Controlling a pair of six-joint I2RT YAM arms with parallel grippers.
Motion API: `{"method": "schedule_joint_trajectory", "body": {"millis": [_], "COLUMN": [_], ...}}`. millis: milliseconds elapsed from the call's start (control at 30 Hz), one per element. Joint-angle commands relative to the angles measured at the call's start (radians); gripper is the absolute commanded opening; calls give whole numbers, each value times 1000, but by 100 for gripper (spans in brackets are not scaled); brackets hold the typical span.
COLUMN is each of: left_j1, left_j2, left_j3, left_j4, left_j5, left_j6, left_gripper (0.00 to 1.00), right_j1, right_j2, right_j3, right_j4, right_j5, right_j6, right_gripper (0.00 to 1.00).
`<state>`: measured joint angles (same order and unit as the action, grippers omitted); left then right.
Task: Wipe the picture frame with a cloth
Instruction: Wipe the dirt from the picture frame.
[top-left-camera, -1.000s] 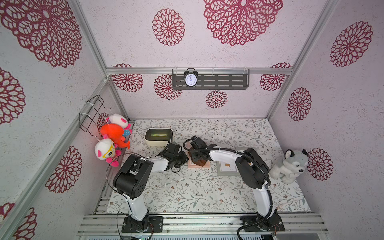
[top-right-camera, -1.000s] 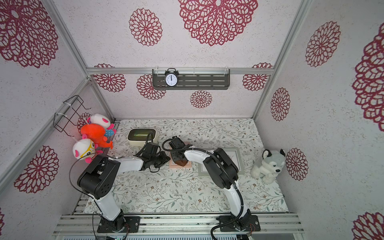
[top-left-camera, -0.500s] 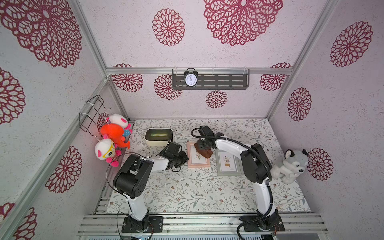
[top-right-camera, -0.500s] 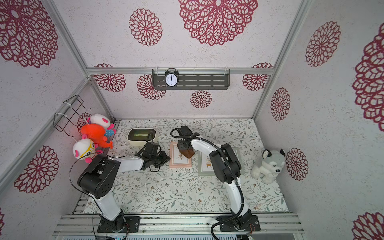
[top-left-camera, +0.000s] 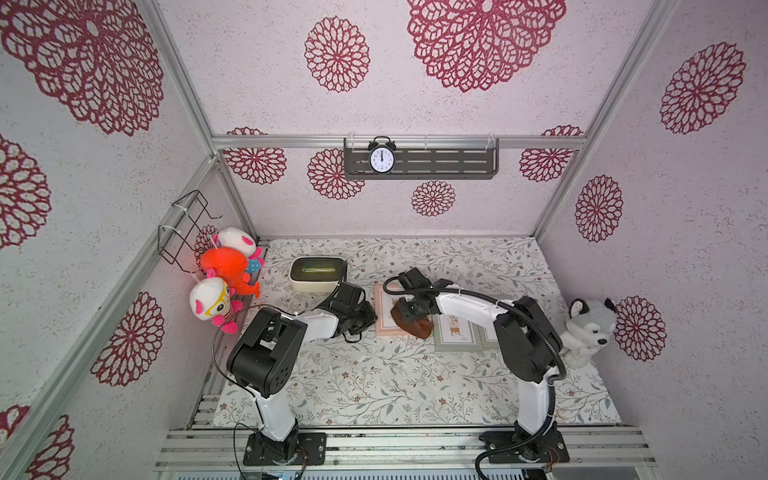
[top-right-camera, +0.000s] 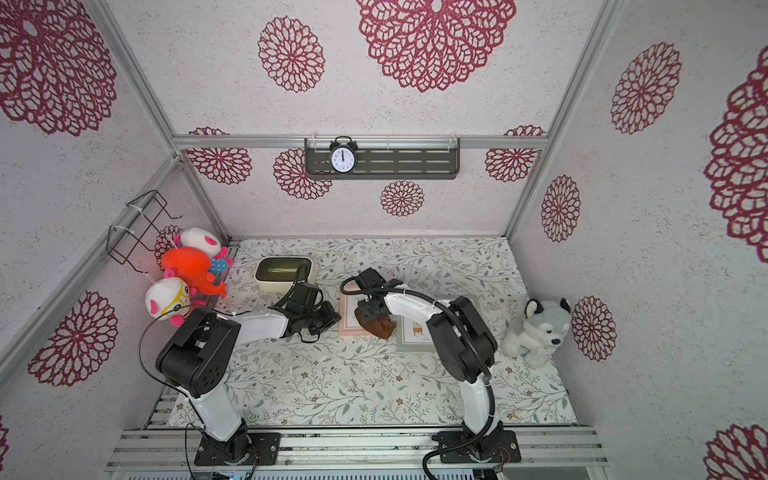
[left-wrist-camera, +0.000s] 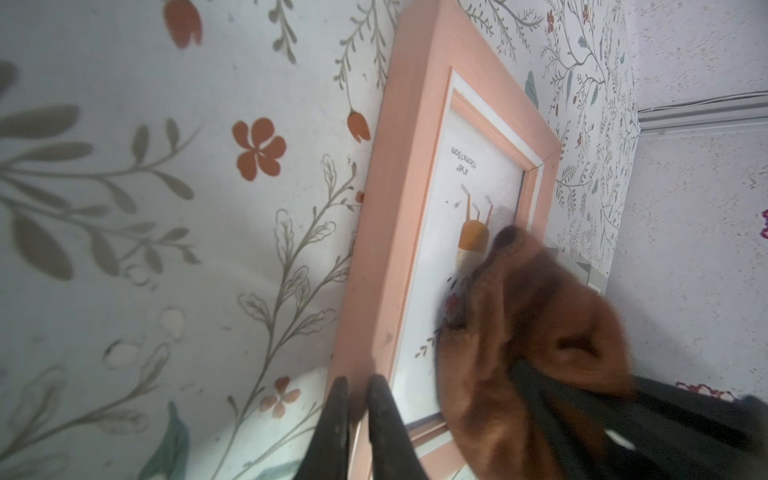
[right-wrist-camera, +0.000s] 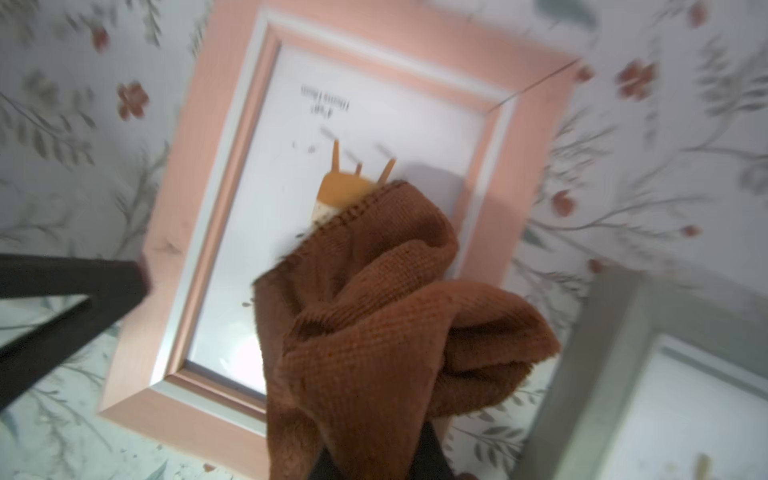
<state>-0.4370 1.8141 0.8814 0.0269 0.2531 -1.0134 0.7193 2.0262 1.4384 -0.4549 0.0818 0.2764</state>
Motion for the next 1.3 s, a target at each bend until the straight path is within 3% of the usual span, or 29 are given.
{"method": "schedule_joint_trajectory", "body": {"millis": [0,267,567,700,867,933,1100,1200,1267], "left_j1": [-12,-13,-18,-17,-19,-19,-22,-21,-22], "left_j2": [68,81,80,78,76,79,83,83,82], "left_j3": [-41,-38,-44,-42,-41,-39,-41,-41,-39], "left_j4": [-191,-191,-187,-190,-195,-196,-194,-194,-197], "left_j5": [-42,-39,-48,-46,-52,-51,-51,-51,-51], "left_j6": [13,15,3,4,6,7,6,6,10], "left_gripper": [13,13,13,14,13,13,13,13,13], "right_j1": [-5,-50,58,-8,-57,-24,67,47,-5], "right_j2": [54,240,12,97,229,213,62,16,64], "right_j3": [69,299,-73,32,203,165,-109,-169,-85], "right_j4": [-12,-40,14,-34,-42,-22,77,97,66], "right_j5": [26,211,-33,109,145,87,-34,13,76], "right_j6": [-30,-55,-88,-109,-118,-108,-29,-44,-69], "right_gripper": [0,0,0,0,0,0,0,0,0]}}
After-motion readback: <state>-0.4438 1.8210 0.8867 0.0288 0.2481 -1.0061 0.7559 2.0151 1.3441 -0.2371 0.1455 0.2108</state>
